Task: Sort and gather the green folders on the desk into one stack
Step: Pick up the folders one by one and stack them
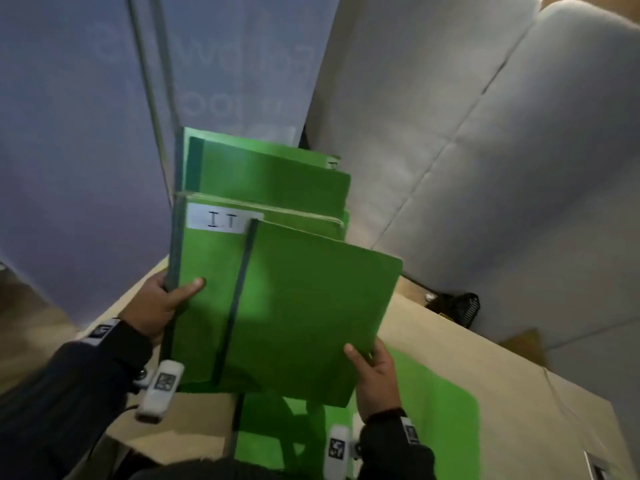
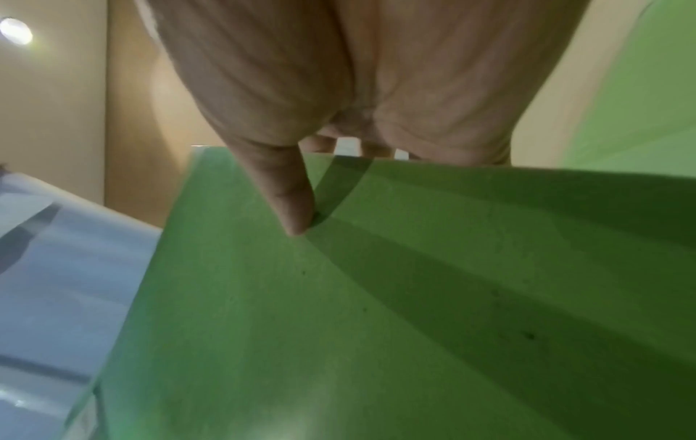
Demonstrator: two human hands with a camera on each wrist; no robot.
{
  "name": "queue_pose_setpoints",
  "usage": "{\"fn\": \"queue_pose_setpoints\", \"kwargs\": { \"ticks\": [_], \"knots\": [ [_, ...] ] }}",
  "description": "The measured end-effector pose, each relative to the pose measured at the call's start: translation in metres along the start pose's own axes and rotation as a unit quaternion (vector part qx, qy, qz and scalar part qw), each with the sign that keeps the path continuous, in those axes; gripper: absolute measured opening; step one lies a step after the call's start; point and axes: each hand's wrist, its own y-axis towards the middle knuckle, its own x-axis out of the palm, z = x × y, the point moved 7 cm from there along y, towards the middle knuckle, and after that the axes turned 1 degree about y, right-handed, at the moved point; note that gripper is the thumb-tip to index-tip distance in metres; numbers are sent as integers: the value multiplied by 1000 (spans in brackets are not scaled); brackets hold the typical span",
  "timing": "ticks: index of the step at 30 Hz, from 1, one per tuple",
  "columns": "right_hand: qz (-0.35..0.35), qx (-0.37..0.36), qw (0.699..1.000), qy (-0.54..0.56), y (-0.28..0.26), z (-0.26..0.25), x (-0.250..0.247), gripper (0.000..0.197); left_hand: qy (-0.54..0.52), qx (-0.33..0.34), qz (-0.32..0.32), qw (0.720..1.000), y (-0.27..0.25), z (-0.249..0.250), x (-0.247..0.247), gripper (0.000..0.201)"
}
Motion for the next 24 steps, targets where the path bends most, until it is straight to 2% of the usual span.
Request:
{"fn": "queue_pose_setpoints", "kwargs": {
  "ticks": [5,6,7,9,10,12,13,14,16,20,22,24],
  "knots": [
    [38,20,999,-3,-3,2,-1,51,0,42,-101,994,-13,8,79,11],
    [61,35,997,-20,-5,10,-9,60,1,46,-111,993,-16,9,88,10],
    [78,50,995,-33,-6,19,-15,79,1,55,-122,991,-21,13,98,17],
    [86,65,994,-31,-13,29,-19,106,0,68,-158,985,-26,13,110,46],
    [96,64,993,-33,-15,34,-24,106,13,67,-181,981,-29,12,116,63],
    [102,35,994,-21,-18,31,-28,75,47,74,-217,972,-36,10,125,84],
    [97,20,995,-11,-17,31,-32,59,61,74,-217,971,-36,7,125,89],
    [89,6,996,0,-17,29,-33,50,70,71,-215,971,-36,5,124,89],
    [75,-2,997,18,-21,27,-31,50,69,82,-233,967,-34,-1,121,90],
    [39,4,999,-20,-26,36,-18,58,-4,12,-228,974,-34,-22,109,109],
    [38,6,999,-27,-24,38,-15,61,-4,-12,-226,974,-36,-31,107,103],
    [41,21,999,-27,-20,43,-13,63,8,-30,-229,973,-37,-38,107,86]
  ]
}}
